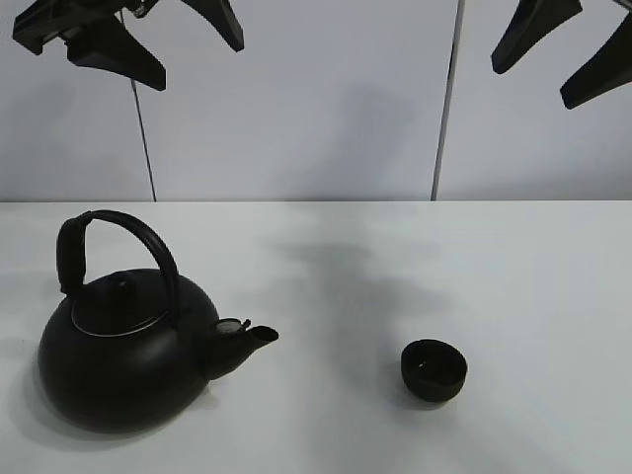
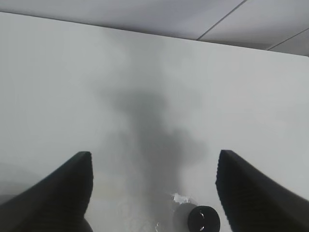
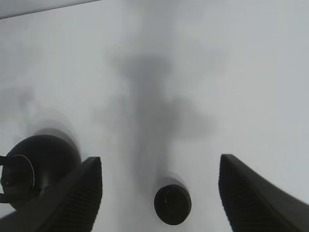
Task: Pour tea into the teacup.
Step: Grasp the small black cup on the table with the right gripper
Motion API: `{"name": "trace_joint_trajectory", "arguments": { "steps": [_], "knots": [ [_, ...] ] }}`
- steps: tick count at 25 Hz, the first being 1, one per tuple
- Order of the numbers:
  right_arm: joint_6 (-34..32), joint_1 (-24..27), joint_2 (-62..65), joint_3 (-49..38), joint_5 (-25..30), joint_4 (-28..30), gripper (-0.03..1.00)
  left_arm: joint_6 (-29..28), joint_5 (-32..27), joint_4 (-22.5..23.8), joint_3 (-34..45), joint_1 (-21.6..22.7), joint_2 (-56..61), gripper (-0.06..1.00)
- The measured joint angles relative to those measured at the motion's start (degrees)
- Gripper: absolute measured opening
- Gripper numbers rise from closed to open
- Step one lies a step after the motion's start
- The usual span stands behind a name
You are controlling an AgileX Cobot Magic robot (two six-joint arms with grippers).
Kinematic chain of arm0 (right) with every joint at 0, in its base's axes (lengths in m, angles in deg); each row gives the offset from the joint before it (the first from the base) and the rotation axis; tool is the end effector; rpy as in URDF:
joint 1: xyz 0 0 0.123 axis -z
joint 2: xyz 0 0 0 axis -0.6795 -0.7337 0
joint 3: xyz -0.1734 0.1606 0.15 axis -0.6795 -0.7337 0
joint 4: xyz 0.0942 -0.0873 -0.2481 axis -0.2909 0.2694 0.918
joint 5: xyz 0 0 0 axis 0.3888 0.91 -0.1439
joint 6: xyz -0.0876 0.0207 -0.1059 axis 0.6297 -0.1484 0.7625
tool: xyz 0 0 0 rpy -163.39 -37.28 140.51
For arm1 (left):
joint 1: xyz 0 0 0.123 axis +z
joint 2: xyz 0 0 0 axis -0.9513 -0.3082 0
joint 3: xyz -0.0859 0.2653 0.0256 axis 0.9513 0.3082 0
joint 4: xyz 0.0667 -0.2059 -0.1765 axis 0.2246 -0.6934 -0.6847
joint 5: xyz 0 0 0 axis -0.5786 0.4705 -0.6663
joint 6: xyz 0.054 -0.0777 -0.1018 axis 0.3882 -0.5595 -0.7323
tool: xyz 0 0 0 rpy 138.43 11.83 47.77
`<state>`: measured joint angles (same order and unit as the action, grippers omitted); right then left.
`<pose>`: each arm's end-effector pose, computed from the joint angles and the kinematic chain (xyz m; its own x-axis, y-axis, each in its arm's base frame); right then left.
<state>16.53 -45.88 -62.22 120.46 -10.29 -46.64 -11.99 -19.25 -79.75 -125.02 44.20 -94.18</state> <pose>0.3698 0.0664 0.2710 -0.8591 0.0809 -0.5053 -0.1187 0.9290 0.3506 0.3654 -0.2126 0.2640 -0.7949 -0.1283 -0.5931 0.1777 0.8853 -0.4297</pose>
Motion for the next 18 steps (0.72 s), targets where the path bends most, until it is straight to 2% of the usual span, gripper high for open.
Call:
{"name": "trace_joint_trajectory", "arguments": {
  "steps": [9,13,15,18],
  "knots": [
    [1.2,0.0,0.0,0.0,0.6,0.0,0.47,0.0,0.0,0.0,0.0,0.0,0.0,0.52],
    [6.9,0.0,0.0,0.0,5.6,0.3,0.47,0.0,0.0,0.0,0.0,0.0,0.0,0.52],
    [9.5,-0.1,0.0,0.0,9.9,0.8,0.47,0.0,0.0,0.0,0.0,0.0,0.0,0.52],
    [11.8,-1.9,0.1,-1.1,13.5,2.4,0.47,0.0,0.0,0.0,0.0,0.0,0.0,0.52]
  ]
}}
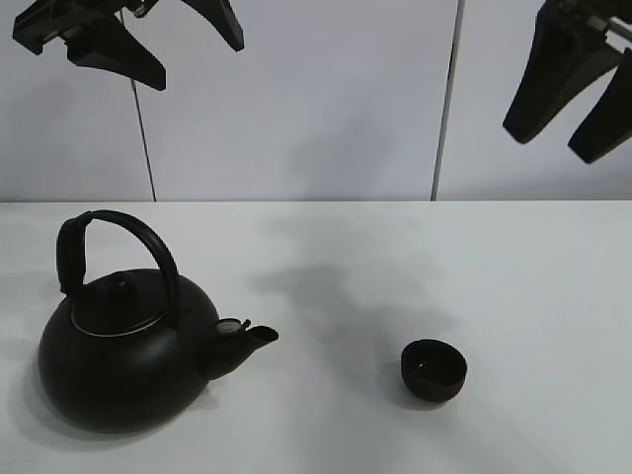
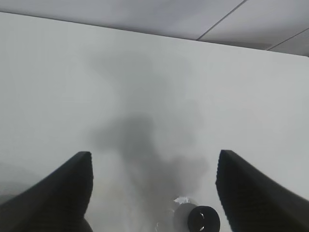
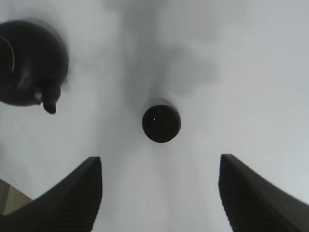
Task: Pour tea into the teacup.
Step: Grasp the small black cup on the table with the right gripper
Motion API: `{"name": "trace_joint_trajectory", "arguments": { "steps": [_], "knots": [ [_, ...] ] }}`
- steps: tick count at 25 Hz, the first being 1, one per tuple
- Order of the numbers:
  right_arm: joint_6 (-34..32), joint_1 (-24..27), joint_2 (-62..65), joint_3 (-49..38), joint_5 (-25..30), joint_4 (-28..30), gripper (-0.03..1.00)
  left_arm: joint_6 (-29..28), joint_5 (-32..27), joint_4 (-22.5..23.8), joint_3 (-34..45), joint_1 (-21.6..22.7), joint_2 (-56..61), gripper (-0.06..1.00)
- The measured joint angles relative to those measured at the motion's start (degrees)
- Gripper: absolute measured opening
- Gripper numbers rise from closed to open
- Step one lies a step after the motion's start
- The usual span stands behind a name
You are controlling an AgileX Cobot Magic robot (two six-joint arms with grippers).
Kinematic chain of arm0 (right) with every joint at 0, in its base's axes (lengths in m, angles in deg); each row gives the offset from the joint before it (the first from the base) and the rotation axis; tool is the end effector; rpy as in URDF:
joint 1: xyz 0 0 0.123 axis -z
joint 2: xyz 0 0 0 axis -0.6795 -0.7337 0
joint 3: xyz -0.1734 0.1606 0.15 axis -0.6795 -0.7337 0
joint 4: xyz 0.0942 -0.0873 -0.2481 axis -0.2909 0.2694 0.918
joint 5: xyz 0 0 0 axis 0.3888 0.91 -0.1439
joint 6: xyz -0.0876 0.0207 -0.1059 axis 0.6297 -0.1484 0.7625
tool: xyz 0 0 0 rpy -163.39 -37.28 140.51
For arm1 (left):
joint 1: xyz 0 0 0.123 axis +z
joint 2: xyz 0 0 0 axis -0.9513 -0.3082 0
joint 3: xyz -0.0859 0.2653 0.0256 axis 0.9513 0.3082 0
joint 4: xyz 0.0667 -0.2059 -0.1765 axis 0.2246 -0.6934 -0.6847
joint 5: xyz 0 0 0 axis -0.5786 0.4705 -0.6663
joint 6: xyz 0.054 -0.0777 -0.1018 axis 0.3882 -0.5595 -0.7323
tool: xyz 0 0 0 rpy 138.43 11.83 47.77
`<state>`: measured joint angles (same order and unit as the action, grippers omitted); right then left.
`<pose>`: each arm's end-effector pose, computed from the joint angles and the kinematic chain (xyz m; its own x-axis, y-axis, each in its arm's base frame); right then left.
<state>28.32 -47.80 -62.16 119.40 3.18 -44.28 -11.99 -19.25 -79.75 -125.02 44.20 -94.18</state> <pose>0.3344 0.0785 0.2520 -0.8996 -0.2466 -0.3605 -0.3555 0.8928 0.2764 0.3654 -0.2126 0.2640 -0.7949 -0.1283 -0.5931 0.1777 0.8853 -0.4297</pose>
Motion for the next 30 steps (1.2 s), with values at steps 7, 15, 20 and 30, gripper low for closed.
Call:
{"name": "trace_joint_trajectory", "arguments": {
  "steps": [7,15,20,30],
  "knots": [
    [-0.5,-11.7,-0.1,-8.6,-7.3,7.3,0.54,0.0,0.0,0.0,0.0,0.0,0.0,0.52],
    [-7.3,-17.2,-4.2,-12.1,-9.9,14.5,0.61,0.0,0.1,0.0,0.0,0.0,0.0,0.52],
    [-9.6,-17.3,-8.0,-12.1,-12.9,14.7,0.61,0.0,0.3,0.0,0.0,0.0,0.0,0.52],
    [-10.7,-17.3,-13.3,-12.1,-15.9,13.5,0.61,0.0,0.5,0.0,0.0,0.0,0.0,0.52]
  ]
}}
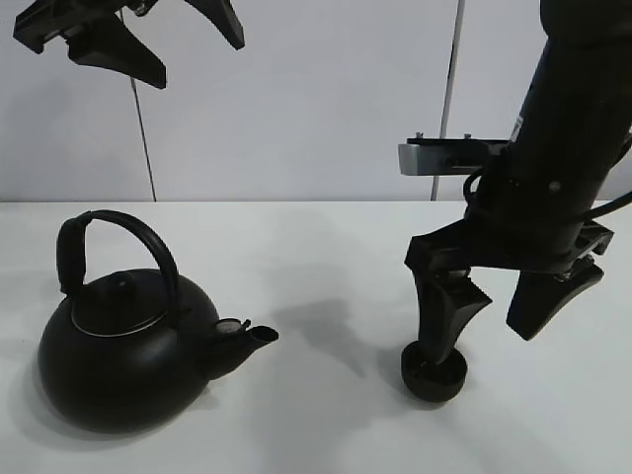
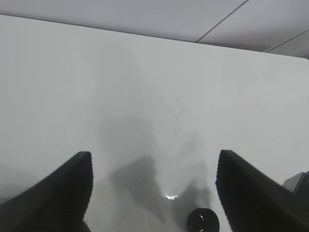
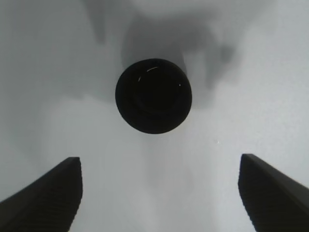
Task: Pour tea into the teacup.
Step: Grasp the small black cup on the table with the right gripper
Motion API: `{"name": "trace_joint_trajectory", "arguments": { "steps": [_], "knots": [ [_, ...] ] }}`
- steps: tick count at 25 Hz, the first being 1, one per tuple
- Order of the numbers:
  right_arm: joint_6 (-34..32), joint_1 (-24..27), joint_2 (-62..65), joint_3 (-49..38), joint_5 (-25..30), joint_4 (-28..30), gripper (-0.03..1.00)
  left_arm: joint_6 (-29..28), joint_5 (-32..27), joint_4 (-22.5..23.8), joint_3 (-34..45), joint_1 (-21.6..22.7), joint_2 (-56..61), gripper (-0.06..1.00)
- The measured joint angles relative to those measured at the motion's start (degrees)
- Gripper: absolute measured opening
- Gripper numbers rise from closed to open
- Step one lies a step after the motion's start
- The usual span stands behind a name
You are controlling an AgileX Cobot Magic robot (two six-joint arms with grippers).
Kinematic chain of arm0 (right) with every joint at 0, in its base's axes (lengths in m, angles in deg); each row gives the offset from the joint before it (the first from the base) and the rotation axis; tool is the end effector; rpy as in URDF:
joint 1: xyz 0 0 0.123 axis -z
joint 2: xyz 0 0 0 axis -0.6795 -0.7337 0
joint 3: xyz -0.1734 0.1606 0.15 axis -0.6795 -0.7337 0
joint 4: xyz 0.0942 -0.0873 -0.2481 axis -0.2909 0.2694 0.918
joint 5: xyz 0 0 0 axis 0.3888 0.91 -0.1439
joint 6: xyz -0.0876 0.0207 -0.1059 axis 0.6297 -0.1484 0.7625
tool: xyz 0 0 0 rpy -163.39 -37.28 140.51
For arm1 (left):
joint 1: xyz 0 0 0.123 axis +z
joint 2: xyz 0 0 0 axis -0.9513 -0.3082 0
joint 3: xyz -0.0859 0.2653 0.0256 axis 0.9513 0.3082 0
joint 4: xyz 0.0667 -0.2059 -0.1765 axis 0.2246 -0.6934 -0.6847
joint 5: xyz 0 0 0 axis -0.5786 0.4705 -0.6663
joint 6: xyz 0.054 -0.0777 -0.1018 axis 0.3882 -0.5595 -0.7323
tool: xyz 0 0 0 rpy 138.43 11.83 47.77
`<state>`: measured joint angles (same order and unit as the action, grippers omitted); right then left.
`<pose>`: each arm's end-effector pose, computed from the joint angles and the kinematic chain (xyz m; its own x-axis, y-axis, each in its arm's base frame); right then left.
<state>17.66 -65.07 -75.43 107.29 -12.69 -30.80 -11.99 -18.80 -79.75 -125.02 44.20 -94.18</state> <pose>0.3099 0.1456 0.1096 -0.8925 -0.4332 -0.1256 -0.4468 0.8871 0.1160 0.3662 -0.2127 0.2647 -0.7905 -0.1316 -0.5982 0.1791 0.8843 -0.4313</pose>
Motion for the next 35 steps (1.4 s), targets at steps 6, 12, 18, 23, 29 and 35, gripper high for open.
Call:
{"name": "trace_joint_trajectory", "arguments": {
  "steps": [6,12,18,23,29,35],
  "knots": [
    [-2.8,0.0,-2.2,0.0,-2.5,1.5,0.61,0.0,0.0,0.0,0.0,0.0,0.0,0.52],
    [-6.3,-2.9,-4.4,2.2,-1.9,6.5,0.61,0.0,0.5,0.0,0.0,0.0,0.0,0.52],
    [-11.0,-4.8,-5.5,2.8,-2.1,11.1,0.61,0.0,0.9,0.0,0.0,0.0,0.0,0.52],
    [-11.9,-4.8,-5.7,2.8,-2.7,11.4,0.61,0.0,0.9,0.0,0.0,0.0,0.0,0.52],
    [-12.8,-4.8,-5.7,2.8,-3.4,11.2,0.61,0.0,1.0,0.0,0.0,0.0,0.0,0.52],
    [-12.9,-4.8,-5.7,2.8,-3.7,9.2,0.61,0.0,1.0,0.0,0.0,0.0,0.0,0.52]
  ]
}}
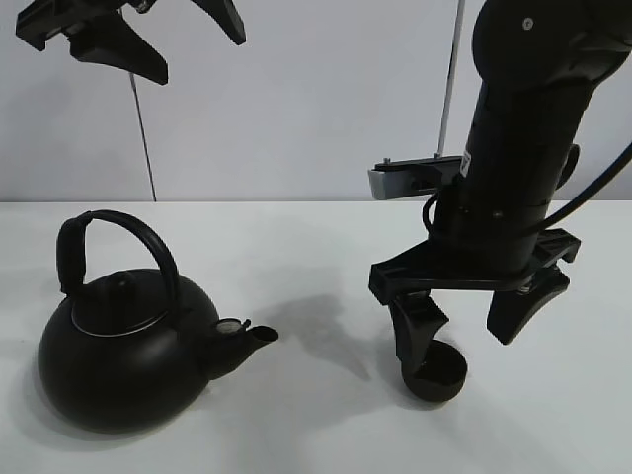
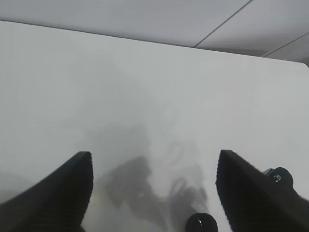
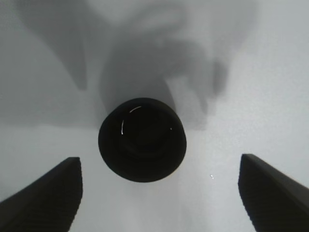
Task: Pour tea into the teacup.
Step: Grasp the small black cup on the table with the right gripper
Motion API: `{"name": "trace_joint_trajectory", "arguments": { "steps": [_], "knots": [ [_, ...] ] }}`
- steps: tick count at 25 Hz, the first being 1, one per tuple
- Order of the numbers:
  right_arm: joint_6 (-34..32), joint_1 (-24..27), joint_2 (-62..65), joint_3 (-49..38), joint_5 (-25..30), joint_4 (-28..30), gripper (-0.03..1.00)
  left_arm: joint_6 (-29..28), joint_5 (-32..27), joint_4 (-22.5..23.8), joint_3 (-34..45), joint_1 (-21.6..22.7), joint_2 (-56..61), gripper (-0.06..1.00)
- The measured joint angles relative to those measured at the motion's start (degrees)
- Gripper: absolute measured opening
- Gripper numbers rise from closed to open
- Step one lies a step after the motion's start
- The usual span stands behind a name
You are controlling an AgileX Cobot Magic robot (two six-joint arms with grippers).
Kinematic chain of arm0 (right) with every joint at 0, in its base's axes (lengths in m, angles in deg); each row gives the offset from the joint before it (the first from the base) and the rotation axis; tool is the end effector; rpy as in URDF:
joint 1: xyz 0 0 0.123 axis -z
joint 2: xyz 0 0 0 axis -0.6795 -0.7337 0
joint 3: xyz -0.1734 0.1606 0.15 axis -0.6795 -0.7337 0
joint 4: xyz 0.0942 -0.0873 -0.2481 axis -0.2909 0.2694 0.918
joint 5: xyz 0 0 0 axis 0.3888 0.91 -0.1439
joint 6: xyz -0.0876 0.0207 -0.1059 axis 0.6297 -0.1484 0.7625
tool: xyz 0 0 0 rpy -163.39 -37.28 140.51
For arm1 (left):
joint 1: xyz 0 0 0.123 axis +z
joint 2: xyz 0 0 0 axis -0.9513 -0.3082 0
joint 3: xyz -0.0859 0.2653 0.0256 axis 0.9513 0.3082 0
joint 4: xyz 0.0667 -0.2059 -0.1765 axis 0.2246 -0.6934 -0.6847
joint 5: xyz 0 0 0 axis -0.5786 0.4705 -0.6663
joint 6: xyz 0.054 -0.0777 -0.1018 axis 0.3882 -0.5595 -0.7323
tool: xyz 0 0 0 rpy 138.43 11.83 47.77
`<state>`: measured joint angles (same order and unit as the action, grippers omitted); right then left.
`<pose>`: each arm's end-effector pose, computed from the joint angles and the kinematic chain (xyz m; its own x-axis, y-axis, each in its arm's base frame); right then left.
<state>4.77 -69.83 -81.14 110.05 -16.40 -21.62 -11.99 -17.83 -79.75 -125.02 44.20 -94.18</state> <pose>0.3216 0.1647 0.0866 -0.9080 -0.4003 -0.1239 -0.4047 0.9144 0.0112 0.3679 -0.2131 0.2664 -0.7809 -0.1389 -0.6090 0.1821 0.8820 -0.4347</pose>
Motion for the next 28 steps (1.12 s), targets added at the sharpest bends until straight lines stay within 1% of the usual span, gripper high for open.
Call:
{"name": "trace_joint_trajectory", "arguments": {
  "steps": [8,11,14,18,28],
  "knots": [
    [0.0,0.0,0.0,0.0,1.3,-1.1,0.61,0.0,0.0,0.0,0.0,0.0,0.0,0.52],
    [-0.1,0.0,-0.4,0.4,0.7,-1.1,0.61,0.0,0.0,0.0,0.0,0.0,0.0,0.52],
    [-0.2,0.0,-2.9,2.4,0.6,-1.1,0.61,0.0,0.1,0.0,0.0,0.0,0.0,0.52],
    [-0.3,0.0,-5.9,5.1,1.8,-1.2,0.61,0.0,0.1,0.0,0.0,0.0,0.0,0.52],
    [-0.4,0.0,-10.0,5.3,2.9,-1.2,0.61,0.0,0.1,0.0,0.0,0.0,0.0,0.52]
  ]
}}
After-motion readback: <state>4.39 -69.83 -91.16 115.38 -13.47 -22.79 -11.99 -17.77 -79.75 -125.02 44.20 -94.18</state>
